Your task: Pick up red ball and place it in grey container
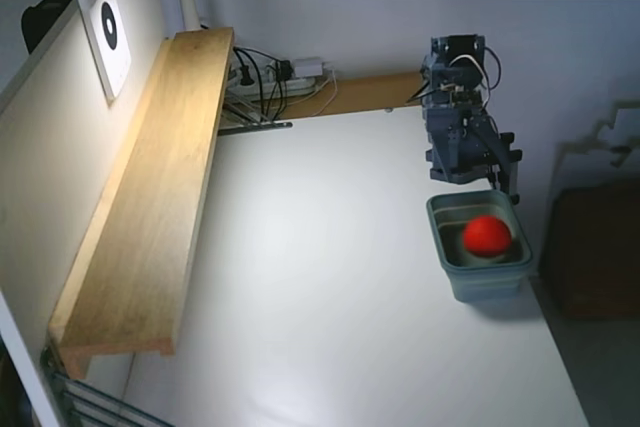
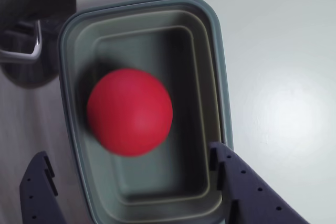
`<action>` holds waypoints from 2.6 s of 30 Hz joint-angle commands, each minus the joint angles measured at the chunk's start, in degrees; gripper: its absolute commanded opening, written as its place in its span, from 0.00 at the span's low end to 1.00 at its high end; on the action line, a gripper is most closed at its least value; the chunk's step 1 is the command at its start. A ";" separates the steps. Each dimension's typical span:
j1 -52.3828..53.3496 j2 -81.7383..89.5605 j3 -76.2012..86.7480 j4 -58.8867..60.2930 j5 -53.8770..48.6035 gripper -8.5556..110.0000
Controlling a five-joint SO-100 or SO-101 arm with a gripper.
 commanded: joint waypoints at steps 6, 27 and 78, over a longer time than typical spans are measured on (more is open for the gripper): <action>-0.63 0.83 -2.13 0.47 0.18 0.39; 12.78 7.78 4.30 0.45 0.18 0.34; 78.95 42.06 36.05 0.34 0.18 0.08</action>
